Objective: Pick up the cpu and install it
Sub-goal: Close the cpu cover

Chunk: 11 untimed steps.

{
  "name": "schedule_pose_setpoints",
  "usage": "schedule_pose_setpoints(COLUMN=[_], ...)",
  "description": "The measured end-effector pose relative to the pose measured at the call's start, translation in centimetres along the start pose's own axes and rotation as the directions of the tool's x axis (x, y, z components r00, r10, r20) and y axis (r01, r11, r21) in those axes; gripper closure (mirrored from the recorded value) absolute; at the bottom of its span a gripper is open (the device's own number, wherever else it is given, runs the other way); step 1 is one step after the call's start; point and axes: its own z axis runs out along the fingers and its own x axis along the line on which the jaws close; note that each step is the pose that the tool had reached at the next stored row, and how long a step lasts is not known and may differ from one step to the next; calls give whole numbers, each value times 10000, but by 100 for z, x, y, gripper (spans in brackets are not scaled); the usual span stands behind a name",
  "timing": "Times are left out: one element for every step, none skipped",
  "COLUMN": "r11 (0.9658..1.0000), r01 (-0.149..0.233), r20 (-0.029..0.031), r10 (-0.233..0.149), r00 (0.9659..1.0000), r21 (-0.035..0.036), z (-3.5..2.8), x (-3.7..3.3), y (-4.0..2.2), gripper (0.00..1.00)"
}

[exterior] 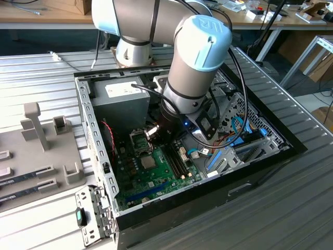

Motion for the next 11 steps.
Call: schedule_pose_setpoints(r11=[9999, 9996, 9994, 9992, 9990, 9986, 9977, 9968, 9949, 9931, 9922], r01=[8, 33, 60, 150, 225, 350, 558, 689, 920, 1086, 1160], r20=[2, 1, 1, -1, -6, -12, -24, -30, -43, -50, -53], r10=[-8, -33, -60, -151, -225, -351, -559, -691, -923, -1090, -1164], r00=[10000, 10000, 10000, 9999, 9997, 9994, 9984, 9976, 9957, 9940, 9932], r21=[-128, -282, -342, -374, -378, -387, -398, -406, -421, -436, -447], z=[0, 0, 2, 7, 8, 11, 13, 16, 18, 23, 24], x=[0, 1, 1, -1, -1, -1, 0, 0, 0, -1, -2], y=[3, 8, 15, 32, 36, 40, 41, 41, 42, 46, 51], gripper=[89, 89, 89, 89, 89, 89, 89, 89, 89, 89, 89])
